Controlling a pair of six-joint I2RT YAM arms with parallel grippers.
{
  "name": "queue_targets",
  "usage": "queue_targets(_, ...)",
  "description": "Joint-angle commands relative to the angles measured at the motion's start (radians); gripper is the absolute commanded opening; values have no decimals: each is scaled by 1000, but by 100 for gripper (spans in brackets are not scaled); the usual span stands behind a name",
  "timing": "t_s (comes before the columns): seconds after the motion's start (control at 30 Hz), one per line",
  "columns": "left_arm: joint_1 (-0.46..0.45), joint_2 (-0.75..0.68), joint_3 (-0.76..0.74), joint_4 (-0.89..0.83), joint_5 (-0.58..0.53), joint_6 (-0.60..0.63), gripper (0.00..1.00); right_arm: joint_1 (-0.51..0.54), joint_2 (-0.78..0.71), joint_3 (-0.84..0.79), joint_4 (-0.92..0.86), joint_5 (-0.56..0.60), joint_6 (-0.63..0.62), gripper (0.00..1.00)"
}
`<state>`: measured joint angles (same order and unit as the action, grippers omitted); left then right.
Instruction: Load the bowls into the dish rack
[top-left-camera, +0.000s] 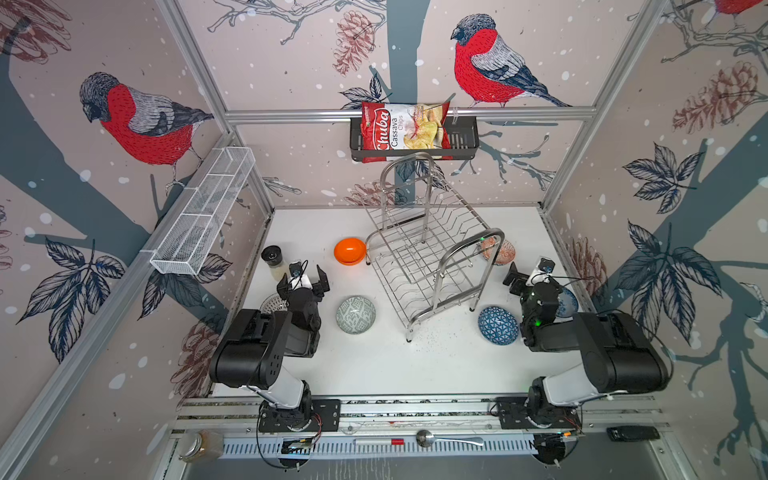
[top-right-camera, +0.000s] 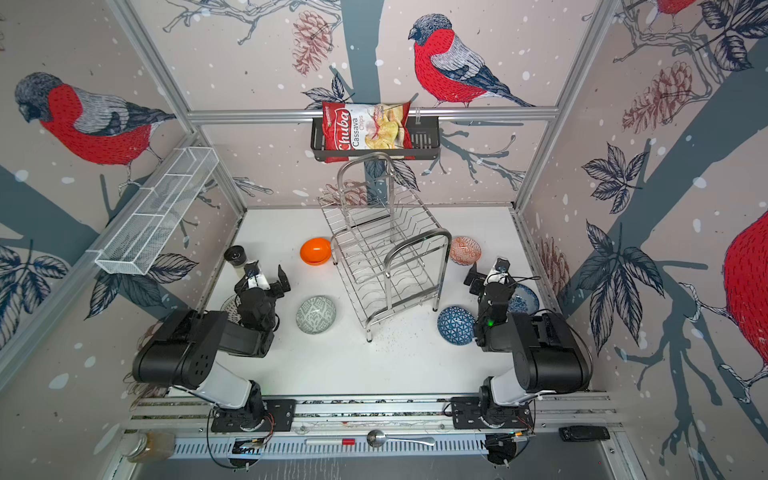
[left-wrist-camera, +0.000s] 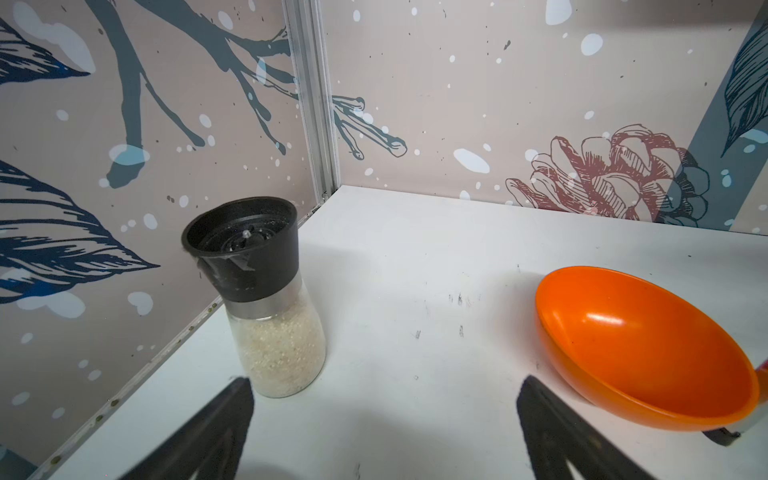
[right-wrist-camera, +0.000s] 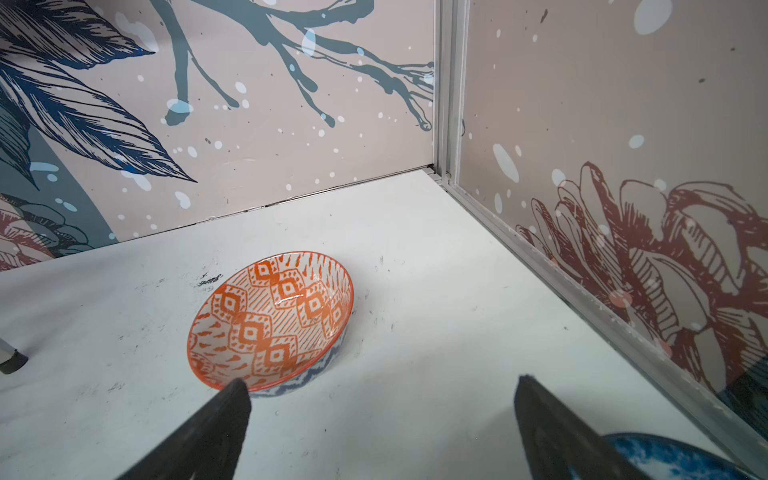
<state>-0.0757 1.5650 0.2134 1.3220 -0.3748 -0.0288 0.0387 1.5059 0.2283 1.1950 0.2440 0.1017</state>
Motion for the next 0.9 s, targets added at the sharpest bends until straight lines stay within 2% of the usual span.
queue_targets(0.0,2,-1,0,36,-4,-5,99,1,-4,2,14,1,-11,99)
queue_targets(0.73,2,0,-1,36,-4,-6,99,-1,-6,3,12,-2,-11,99)
queue_targets(0.87,-14,3,5,33,-17,11,99,9,-19,10,3,67,2,100)
